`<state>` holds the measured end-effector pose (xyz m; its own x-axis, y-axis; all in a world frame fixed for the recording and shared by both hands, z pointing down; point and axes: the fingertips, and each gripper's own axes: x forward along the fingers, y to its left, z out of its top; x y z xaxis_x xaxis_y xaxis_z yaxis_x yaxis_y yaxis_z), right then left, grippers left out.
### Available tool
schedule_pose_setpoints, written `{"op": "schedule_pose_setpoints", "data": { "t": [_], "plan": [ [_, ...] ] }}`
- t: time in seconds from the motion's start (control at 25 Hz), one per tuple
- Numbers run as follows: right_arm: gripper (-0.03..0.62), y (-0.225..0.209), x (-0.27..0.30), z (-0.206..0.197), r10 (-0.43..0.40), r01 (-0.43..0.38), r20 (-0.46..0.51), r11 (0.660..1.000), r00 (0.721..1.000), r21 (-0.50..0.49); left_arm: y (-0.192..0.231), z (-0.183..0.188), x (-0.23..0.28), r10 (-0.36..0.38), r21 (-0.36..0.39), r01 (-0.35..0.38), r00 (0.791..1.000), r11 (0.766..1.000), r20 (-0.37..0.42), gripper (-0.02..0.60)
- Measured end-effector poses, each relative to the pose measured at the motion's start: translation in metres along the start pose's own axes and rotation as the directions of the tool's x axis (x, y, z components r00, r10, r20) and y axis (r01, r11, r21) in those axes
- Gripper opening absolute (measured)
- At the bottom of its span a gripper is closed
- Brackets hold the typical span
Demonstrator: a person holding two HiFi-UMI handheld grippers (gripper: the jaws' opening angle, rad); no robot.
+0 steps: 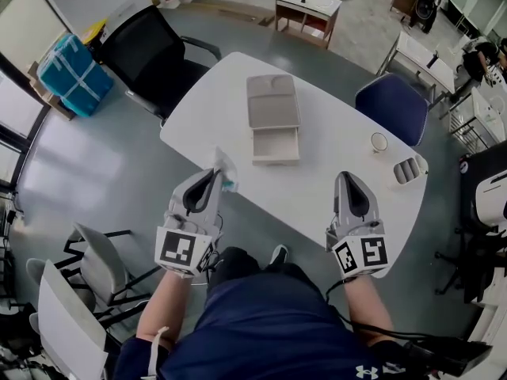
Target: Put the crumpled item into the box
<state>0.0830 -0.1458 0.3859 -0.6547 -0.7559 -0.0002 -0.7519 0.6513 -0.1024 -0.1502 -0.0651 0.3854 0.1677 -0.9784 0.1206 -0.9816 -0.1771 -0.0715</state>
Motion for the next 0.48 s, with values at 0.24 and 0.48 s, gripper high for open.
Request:
{"op": "schedule_pose_setpoints", "data": {
  "t": [0.24,0.48],
  "plan": [
    [0.002,0.004,0.027,-0.004,-0.084,0.084,-0.01,0.996,0.996,-0.016,0.038,-0.011,0.033,-0.071,-0.006,0.071,0.997,0.997,-0.016,0.009],
    [0.002,0.007,0.043,-0.002,-0.224,0.224,0.004,0.974,0.975,-0.033,0.062,-0.03,0.083,-0.226,0.013,0.227,0.973,0.974,-0.051,0.009]
  ]
}}
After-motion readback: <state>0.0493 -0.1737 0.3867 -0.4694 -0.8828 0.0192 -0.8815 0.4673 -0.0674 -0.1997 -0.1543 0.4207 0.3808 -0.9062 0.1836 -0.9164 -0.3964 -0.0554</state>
